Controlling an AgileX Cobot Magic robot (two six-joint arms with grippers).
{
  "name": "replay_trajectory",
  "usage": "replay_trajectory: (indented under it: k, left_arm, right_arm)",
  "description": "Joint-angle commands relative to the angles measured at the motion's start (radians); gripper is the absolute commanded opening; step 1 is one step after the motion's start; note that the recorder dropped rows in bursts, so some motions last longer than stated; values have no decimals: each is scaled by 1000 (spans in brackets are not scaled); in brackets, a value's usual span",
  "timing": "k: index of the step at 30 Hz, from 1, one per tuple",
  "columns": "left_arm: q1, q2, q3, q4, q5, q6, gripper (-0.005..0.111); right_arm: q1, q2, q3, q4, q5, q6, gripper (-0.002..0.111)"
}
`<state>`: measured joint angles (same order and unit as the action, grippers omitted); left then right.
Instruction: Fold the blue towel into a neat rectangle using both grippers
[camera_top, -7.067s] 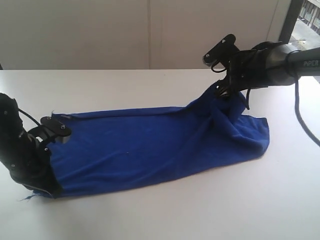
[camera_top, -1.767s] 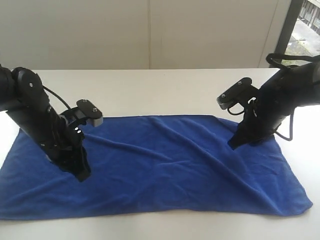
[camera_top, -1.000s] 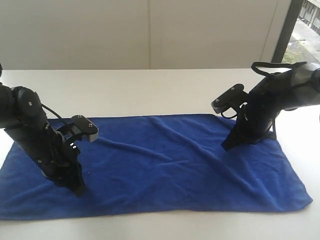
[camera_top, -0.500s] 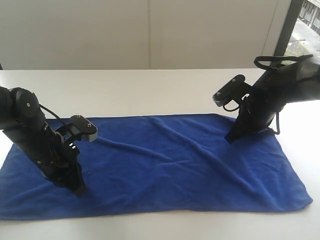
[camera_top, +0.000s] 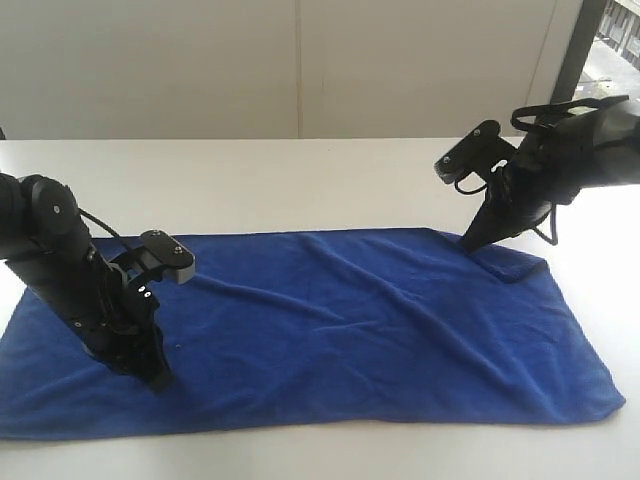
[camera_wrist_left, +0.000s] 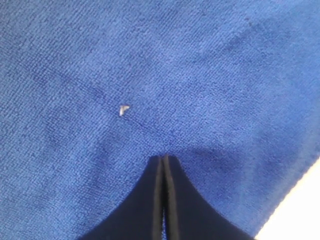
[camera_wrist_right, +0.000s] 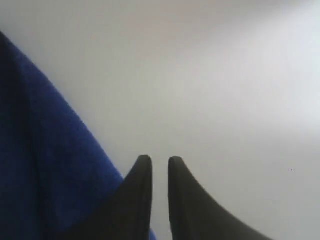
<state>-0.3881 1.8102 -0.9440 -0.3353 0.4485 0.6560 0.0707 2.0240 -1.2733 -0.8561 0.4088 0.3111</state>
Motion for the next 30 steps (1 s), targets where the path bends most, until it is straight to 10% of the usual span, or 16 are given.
replay_trajectory:
  k: [1, 8, 16, 30]
  left_arm:
    - [-3, 56, 38, 23, 16, -9, 0]
    - [-3, 56, 38, 23, 12, -9, 0]
    - [-3, 56, 38, 23, 8, -9, 0]
    - [-3, 56, 38, 23, 15, -9, 0]
  right_arm:
    - [-29, 47, -46, -13, -10, 24, 13]
    - [-17, -2, -57, 129, 60, 7, 8]
    - [-11, -8, -57, 906, 199, -712, 0]
    - [-24, 60, -53, 848, 154, -638, 0]
